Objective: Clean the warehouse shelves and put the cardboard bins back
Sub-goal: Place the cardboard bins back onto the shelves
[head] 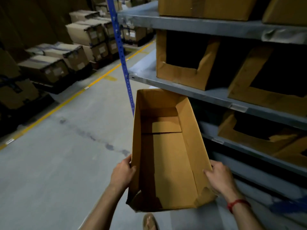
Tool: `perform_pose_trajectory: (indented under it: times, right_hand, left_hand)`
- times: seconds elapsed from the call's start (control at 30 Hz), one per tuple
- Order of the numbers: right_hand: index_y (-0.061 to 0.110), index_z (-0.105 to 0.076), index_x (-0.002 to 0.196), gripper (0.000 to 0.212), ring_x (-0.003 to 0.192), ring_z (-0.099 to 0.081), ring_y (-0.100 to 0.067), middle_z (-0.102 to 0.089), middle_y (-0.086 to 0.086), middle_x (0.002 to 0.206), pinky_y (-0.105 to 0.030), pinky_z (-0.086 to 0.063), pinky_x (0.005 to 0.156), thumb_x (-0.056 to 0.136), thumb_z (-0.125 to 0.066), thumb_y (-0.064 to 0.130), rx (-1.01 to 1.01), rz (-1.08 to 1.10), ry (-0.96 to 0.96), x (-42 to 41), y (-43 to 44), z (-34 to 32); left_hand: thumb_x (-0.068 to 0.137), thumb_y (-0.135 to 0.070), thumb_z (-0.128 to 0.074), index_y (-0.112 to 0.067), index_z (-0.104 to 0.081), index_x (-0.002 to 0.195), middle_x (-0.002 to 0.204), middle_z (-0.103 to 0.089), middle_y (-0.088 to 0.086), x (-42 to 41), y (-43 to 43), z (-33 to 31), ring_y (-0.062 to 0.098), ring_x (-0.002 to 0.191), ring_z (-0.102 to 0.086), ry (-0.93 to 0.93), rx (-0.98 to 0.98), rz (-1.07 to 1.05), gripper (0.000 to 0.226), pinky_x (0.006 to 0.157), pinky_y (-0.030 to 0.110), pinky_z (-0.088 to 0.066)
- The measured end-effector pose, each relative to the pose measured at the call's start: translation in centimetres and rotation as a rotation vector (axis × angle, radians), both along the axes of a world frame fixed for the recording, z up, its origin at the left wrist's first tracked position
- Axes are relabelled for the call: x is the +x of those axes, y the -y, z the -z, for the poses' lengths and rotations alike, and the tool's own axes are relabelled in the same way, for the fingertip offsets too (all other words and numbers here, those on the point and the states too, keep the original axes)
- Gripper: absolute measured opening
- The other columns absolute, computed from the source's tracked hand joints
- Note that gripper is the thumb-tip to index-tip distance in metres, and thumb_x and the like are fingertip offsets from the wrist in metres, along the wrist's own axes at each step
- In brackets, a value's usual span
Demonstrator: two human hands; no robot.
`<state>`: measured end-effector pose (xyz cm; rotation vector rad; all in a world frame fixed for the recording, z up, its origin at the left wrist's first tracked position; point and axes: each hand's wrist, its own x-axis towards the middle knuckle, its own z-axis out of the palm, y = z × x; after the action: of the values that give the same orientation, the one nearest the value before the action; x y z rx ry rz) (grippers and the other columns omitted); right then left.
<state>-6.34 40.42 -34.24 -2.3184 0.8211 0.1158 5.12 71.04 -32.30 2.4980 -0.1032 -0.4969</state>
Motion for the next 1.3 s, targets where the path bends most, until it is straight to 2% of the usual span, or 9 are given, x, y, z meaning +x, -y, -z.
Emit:
perform_pose_trajectory:
  times: [0.2, 0.4, 0.57, 0.73, 0.83, 0.93, 1.07, 1.17, 1.3]
  right_hand:
    - [0.03, -0.065, 0.102, 0.013, 0.076, -0.059, -0.004, -0.069, 0.01, 0.094, -0.02, -0.043, 0.06, 0.097, -0.056, 0.021, 0.051, 0.013, 0.008, -1.2, 2.2, 0.1]
    - [0.036, -0.061, 0.122, 0.027, 0.102, -0.065, -0.009, -0.069, 0.014, 0.111, -0.035, -0.054, 0.092, 0.095, -0.061, 0.033, 0.229, 0.004, 0.008, 0.2, 3.3, 0.5]
    - [0.041, -0.04, 0.14, 0.04, 0.099, -0.061, -0.022, -0.057, 0.003, 0.13, -0.022, -0.052, 0.049, 0.103, -0.046, 0.029, 0.343, 0.12, -0.052, 3.7, 3.9, 1.0]
    - [0.032, -0.046, 0.137, 0.032, 0.092, -0.063, -0.023, -0.059, -0.002, 0.126, -0.037, -0.056, 0.049, 0.105, -0.042, 0.031, 0.468, 0.343, 0.022, 8.8, 4.2, 1.5]
    - [0.025, -0.052, 0.13, 0.031, 0.085, -0.063, -0.024, -0.061, 0.003, 0.11, -0.045, -0.059, 0.05, 0.1, -0.055, 0.033, 0.558, 0.543, 0.183, 12.1, 4.6, 0.7]
    - [0.018, -0.052, 0.137, 0.05, 0.09, -0.061, -0.019, -0.06, -0.002, 0.119, -0.042, -0.06, 0.055, 0.092, -0.069, 0.031, 0.63, 0.731, 0.384, 13.9, 5.4, 0.1]
    - [0.015, -0.056, 0.135, 0.054, 0.106, -0.067, -0.015, -0.066, -0.004, 0.125, -0.034, -0.061, 0.08, 0.085, -0.076, 0.023, 0.622, 0.763, 0.606, 14.9, 5.3, 0.9]
    - [0.017, -0.051, 0.14, 0.061, 0.112, -0.064, -0.009, -0.064, 0.004, 0.127, -0.032, -0.056, 0.094, 0.085, -0.077, 0.015, 0.566, 0.691, 0.592, 15.4, 5.6, 2.2]
    - [0.018, -0.058, 0.127, 0.037, 0.108, -0.066, -0.017, -0.069, 0.001, 0.116, -0.023, -0.058, 0.082, 0.093, -0.062, 0.002, 0.54, 0.637, 0.569, 16.7, 6.8, 3.0]
  left_hand:
    - [0.092, -0.018, -0.053, -0.026, -0.055, 0.137, 0.116, -0.071, 0.009, 2.8, 3.3, -0.4, 0.028, 0.1, -0.069, -0.037, 0.053, 0.124, 0.045, 0.084, 0.037, -0.056]
    - [0.095, -0.014, -0.049, -0.02, -0.055, 0.137, 0.12, -0.069, 0.012, 6.7, 5.5, 0.2, 0.029, 0.104, -0.067, -0.023, 0.098, 0.193, 0.043, 0.088, 0.039, -0.055]
    - [0.097, -0.019, -0.049, -0.019, -0.051, 0.137, 0.128, -0.065, 0.013, 13.6, 8.4, 1.3, 0.032, 0.114, -0.062, -0.006, 0.189, 0.299, 0.04, 0.093, 0.041, -0.05]
    - [0.098, -0.019, -0.049, -0.021, -0.046, 0.141, 0.129, -0.064, 0.015, 20.9, 11.4, 1.5, 0.035, 0.116, -0.061, 0.025, 0.186, 0.398, 0.044, 0.093, 0.043, -0.049]
    - [0.098, -0.02, -0.055, -0.022, -0.039, 0.15, 0.134, -0.062, 0.013, 25.4, 13.6, 1.6, 0.033, 0.12, -0.061, 0.049, 0.061, 0.364, 0.055, 0.096, 0.043, -0.05]
    - [0.093, -0.02, -0.069, -0.02, -0.043, 0.15, 0.134, -0.064, 0.007, 28.2, 15.4, 1.7, 0.026, 0.112, -0.066, -0.074, -0.281, 0.249, 0.063, 0.09, 0.045, -0.057]
    - [0.079, -0.036, -0.083, -0.028, -0.052, 0.141, 0.129, -0.065, -0.005, 29.3, 16.8, 2.1, 0.018, 0.112, -0.066, -0.29, -0.654, 0.215, 0.07, 0.089, 0.038, -0.058]
    - [0.071, -0.03, -0.09, -0.04, -0.029, 0.153, 0.134, -0.057, -0.013, 29.1, 17.2, 3.0, 0.012, 0.12, -0.058, -0.361, -0.662, 0.343, 0.103, 0.101, 0.037, -0.051]
    - [0.069, -0.008, -0.086, -0.057, 0.004, 0.152, 0.137, -0.053, 0.002, 30.8, 17.9, 4.3, 0.026, 0.119, -0.058, -0.288, -0.44, 0.449, 0.131, 0.097, 0.047, -0.055]
